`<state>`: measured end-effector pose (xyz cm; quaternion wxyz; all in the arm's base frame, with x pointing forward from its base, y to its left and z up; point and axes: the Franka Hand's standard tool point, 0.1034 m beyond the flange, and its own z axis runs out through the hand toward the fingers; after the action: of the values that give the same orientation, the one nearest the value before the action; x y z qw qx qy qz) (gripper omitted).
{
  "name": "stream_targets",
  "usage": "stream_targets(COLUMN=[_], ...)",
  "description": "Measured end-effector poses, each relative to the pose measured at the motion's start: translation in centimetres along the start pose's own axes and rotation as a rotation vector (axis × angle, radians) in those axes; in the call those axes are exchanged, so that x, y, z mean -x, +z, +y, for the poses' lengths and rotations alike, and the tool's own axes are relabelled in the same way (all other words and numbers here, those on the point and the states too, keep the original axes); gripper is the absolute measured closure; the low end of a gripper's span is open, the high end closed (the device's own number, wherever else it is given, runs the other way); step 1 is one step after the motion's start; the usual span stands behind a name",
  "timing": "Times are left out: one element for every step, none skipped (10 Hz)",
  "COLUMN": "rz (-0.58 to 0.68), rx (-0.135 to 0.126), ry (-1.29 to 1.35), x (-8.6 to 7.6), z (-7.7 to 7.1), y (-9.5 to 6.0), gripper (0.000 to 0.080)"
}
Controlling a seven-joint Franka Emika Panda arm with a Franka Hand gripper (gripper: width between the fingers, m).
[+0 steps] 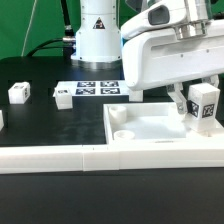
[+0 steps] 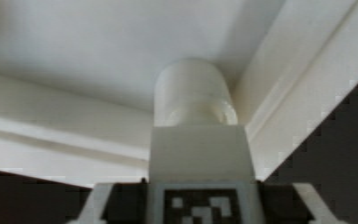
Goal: Assemble one leg
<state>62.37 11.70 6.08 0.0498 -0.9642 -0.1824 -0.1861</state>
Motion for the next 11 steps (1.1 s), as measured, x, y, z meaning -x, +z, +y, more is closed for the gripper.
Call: stream_targets(rz=[0.007,0.03,0.048,0.051,0.051,0.051,0.051,0.051,0.051,0.051,0.051], rx=[0.002,0.009,0.015,0.016,0.016,0.016,0.016,0.016,0.016,0.016,0.016], ry=[0.001,0.0,0.0,0.0,-0.001,-0.001,-0.001,-0.001,-0.001,-0.001,-0.001], x=[0.07,0.2,0.3,0.26,0.27,0.27,0.27,0.27,0.27,0.27,0.29], z=[0.01,-0.05,-0.08,-0.06,-0.07,-0.06,-0.06,-0.06,-0.06,-0.06,-0.04], y=[0.16,0.18,0.16,0.14,0.15,0.15,0.15,0.15,0.15,0.15,0.1], gripper=[0.0511,0.0511,0.0511,0.0511,0.0414,0.0414,0.0237,0.0166,0.0166,0.0153,0.0153])
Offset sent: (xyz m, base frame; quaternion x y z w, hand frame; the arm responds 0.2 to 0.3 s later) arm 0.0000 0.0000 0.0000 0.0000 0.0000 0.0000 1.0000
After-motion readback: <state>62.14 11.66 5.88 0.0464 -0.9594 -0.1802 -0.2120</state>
